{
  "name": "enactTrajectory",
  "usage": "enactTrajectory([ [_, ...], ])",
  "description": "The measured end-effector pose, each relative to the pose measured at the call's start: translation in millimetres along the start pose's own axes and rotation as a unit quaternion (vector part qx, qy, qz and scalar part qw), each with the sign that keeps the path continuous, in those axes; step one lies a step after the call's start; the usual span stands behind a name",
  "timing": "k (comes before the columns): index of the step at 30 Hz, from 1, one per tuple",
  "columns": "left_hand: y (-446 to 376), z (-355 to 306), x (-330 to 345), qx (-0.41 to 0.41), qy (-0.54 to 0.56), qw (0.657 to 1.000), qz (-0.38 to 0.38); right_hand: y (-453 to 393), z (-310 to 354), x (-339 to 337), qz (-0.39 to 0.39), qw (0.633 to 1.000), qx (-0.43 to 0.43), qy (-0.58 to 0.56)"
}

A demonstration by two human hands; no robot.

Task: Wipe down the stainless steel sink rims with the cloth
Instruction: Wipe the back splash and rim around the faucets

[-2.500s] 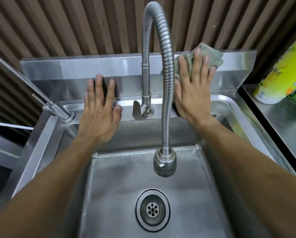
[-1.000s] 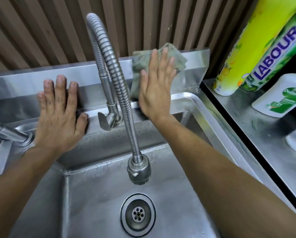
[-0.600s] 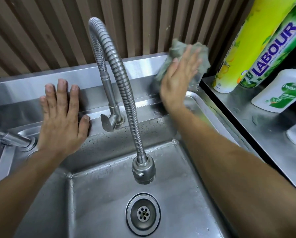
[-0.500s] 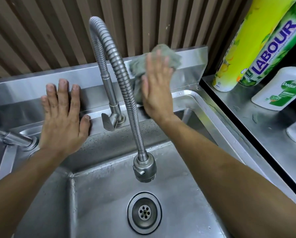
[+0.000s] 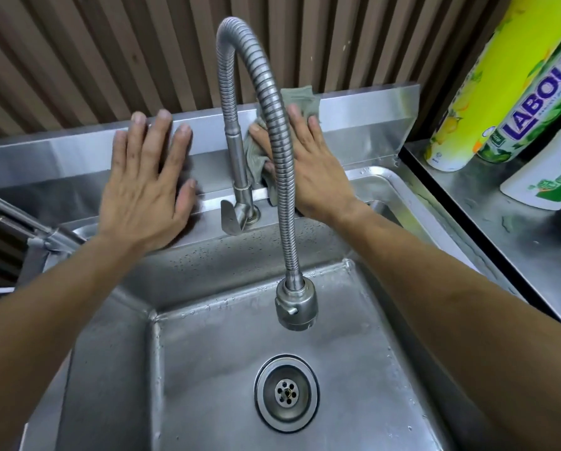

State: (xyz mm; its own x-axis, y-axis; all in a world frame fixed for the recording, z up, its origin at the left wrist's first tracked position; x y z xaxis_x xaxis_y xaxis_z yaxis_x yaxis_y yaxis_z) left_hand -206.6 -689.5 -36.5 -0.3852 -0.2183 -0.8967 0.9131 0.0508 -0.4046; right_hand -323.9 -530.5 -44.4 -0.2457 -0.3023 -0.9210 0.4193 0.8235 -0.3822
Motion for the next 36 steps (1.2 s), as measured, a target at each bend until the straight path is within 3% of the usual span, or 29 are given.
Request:
enactTrajectory([
  [3,-9,-2,0,-0.008,-0.027,1.0,-0.012,7,-38,-9,-0.067,0.981,0.145,-0.108],
  [6,-6,-8,5,-0.033,-0.032,0.999,-0.026,25,-64,-5,-0.134,0.913,0.303,-0.237],
  [8,-5,-7,7,-0.044,-0.023,0.998,-0.03,18,-41,-2,-0.136,0.925,0.276,-0.223],
  [11,-3,-5,8,-0.043,-0.023,0.998,-0.035,-3,8,4,-0.066,0.988,0.11,-0.087],
  [13,-2,-5,9,-0.043,-0.02,0.998,-0.037,0,1,1,-0.064,0.992,0.081,-0.073],
  [15,-2,-5,10,-0.045,-0.014,0.998,-0.037,12,-33,-7,-0.108,0.972,0.161,-0.131],
  [17,-3,-4,11,-0.048,-0.011,0.998,-0.037,28,-68,-8,-0.154,0.924,0.282,-0.207],
  [19,-3,-3,11,-0.049,-0.013,0.998,-0.039,31,-71,-8,-0.182,0.88,0.346,-0.271],
  [20,-3,-2,11,-0.05,-0.013,0.998,-0.04,23,-56,-12,-0.183,0.885,0.321,-0.283],
  [22,-3,-3,12,-0.051,-0.014,0.998,-0.042,0,-6,-16,-0.14,0.938,0.171,-0.266],
  [24,-2,-2,11,-0.054,-0.016,0.997,-0.044,-6,36,-8,-0.066,0.983,0.02,-0.167],
  [25,-2,-2,11,-0.055,-0.015,0.997,-0.044,-3,39,-13,-0.063,0.989,-0.008,-0.133],
  [29,-3,-3,10,-0.052,-0.016,0.997,-0.048,40,-1,-51,-0.15,0.959,0.069,-0.23],
  [30,-3,-3,10,-0.052,-0.019,0.997,-0.05,47,0,-48,-0.133,0.948,0.074,-0.28],
  [32,-3,-2,11,-0.055,-0.024,0.997,-0.049,45,28,-19,-0.014,0.927,0.061,-0.371],
  [34,-2,-2,11,-0.056,-0.024,0.997,-0.049,44,58,12,0.085,0.951,0.058,-0.29],
  [36,-2,-3,10,-0.057,-0.023,0.997,-0.051,46,55,30,0.123,0.969,0.066,-0.203],
])
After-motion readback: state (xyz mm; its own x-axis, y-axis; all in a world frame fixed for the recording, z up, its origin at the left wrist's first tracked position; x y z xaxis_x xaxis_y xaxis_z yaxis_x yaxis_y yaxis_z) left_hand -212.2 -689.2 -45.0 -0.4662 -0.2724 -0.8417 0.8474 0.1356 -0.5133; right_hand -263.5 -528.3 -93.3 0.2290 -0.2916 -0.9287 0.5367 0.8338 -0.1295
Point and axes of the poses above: each hand's wrist, its own y-axis away from the middle knuckle, its own x-axis out of the palm, z = x × y, the point moved 10 cm from there along -y, towards the middle knuckle, and after that the axes turned 12 degrees about z, right-handed, at the moved point
